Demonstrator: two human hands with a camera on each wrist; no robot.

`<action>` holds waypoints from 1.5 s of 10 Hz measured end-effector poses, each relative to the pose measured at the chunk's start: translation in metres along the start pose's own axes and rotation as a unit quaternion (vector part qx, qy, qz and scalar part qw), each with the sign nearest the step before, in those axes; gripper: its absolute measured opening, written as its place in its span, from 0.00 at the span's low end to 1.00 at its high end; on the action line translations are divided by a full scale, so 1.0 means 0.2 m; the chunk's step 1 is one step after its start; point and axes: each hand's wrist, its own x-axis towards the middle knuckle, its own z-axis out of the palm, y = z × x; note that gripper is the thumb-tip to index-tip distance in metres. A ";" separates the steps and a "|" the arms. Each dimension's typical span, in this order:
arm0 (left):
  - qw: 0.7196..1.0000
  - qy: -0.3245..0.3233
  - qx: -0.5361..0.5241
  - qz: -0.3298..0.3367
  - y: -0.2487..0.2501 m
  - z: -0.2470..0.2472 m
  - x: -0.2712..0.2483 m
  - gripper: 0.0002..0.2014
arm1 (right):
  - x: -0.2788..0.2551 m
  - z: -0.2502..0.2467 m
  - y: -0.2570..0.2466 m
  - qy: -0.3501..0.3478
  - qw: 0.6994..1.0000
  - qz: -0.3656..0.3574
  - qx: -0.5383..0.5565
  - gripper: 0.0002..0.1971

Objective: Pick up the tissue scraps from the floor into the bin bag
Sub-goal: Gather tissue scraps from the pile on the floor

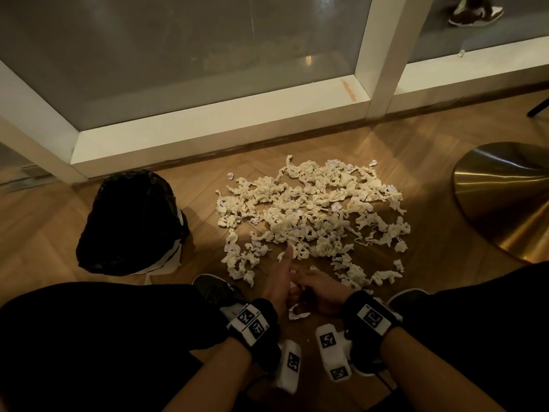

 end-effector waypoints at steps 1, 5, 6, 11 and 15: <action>0.999 0.010 0.025 0.021 -0.01 -0.01 0.04 0.23 | 0.01 0.01 0.02 -0.019 0.998 -0.055 -0.005 0.13; 0.990 0.082 0.098 0.055 0.00 -0.07 0.17 0.22 | 0.08 0.05 0.04 0.071 0.987 -0.090 -0.113 0.20; 0.980 0.126 0.141 0.055 0.07 -0.19 0.19 0.14 | 0.10 0.01 0.05 0.097 0.982 -0.056 -0.153 0.21; 0.951 0.298 0.019 0.076 0.91 -1.50 0.17 0.28 | 0.22 -0.18 0.25 0.170 0.846 0.098 -0.495 0.18; 0.908 0.337 0.244 0.060 0.85 -1.81 0.24 0.20 | 0.22 -0.19 0.24 0.184 0.826 0.110 -0.522 0.19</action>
